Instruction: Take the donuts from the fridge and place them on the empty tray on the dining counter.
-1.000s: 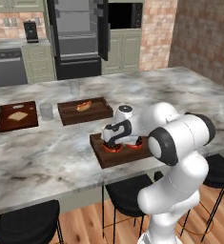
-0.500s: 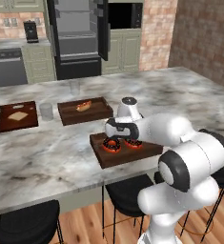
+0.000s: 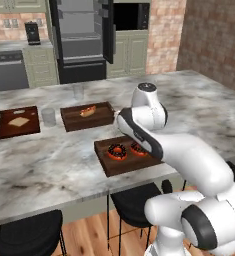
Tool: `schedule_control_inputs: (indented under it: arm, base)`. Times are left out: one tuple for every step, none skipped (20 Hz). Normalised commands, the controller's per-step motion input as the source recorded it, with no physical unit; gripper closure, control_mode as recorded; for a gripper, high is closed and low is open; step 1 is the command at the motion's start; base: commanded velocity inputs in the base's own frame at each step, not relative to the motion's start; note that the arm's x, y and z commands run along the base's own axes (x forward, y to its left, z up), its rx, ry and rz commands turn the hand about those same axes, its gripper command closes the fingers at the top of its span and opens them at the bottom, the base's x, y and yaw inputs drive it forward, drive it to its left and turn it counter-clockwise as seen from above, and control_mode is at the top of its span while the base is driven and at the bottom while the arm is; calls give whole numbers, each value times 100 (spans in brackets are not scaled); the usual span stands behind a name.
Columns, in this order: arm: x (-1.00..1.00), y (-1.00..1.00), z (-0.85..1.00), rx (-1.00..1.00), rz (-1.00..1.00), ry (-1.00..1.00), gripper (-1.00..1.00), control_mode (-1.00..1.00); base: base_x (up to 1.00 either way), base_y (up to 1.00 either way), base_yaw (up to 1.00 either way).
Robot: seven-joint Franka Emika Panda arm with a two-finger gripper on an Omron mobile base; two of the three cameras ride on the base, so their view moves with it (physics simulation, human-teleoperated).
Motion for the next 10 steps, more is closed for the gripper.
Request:
schedule_control_inputs:
  arm:
    - [-100, -29, 100, 0, 0, 0, -100, -100]
    - [-100, -30, 100, 0, 0, -3, -100, -100]
    - [-100, -32, 100, 0, 0, -6, -100, -100]
    - [-100, -34, 100, 0, 0, -9, -100, -100]
    - [-100, -30, 100, 0, 1, -12, -100, -100]
    - [-100, -26, 100, 0, 4, -18, -100, -100]
    - [-100, -24, 100, 0, 6, -23, -100, -100]
    - [-100, -21, 100, 0, 7, -27, -100, -100]
    - [-100, -17, 100, 0, 8, -31, -100, -100]
    - [-100, -9, 100, 0, 11, -37, -100, -100]
  base:
    - [0, 0, 0]
    - [0, 0, 0]
    - [0, 0, 0]
    - [0, 0, 0]
    - [0, 0, 0]
    - [0, 0, 0]
    - [0, 0, 0]
    - [0, 0, 0]
    - [0, 0, 0]
    - [0, 0, 0]
